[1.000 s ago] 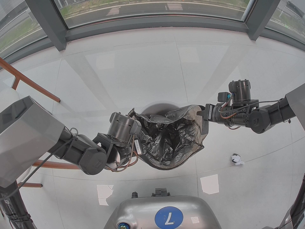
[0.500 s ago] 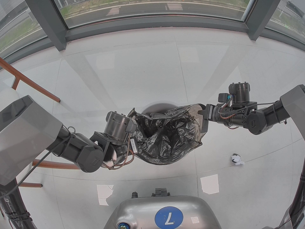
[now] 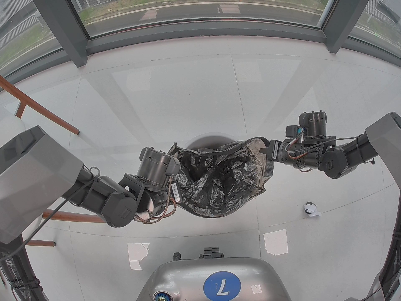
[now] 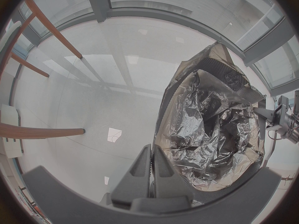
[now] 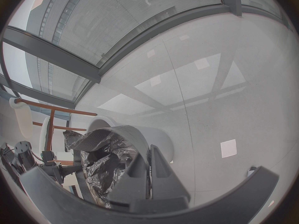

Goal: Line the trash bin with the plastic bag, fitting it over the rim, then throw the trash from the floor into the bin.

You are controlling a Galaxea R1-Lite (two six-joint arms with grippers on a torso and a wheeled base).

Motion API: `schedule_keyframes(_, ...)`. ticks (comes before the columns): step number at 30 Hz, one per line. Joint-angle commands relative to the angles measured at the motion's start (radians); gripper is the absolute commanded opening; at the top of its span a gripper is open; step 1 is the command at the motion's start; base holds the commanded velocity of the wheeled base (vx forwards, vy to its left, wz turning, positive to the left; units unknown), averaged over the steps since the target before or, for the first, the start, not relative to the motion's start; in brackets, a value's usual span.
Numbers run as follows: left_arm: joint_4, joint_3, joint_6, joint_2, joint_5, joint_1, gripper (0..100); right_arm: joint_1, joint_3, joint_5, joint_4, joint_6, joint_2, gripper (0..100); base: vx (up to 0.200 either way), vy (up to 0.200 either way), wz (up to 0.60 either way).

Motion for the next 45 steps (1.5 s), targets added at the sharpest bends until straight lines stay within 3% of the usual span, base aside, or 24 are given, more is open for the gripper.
schedule_keyframes(1, -0.001, 0.0, -0.001, 0.002, 0.001, 0.0, 0, 0.001, -0.005, 0.001, -0.001, 0.0, 0.016, 0, 0.0, 0.0, 0.0)
schedule_keyframes(45, 0.0, 0.014, -0.002, 0.002, 0.001, 0.005, 0, -0.005, -0.019, 0.001, -0.001, 0.0, 0.012, 0, 0.0, 0.0, 0.0)
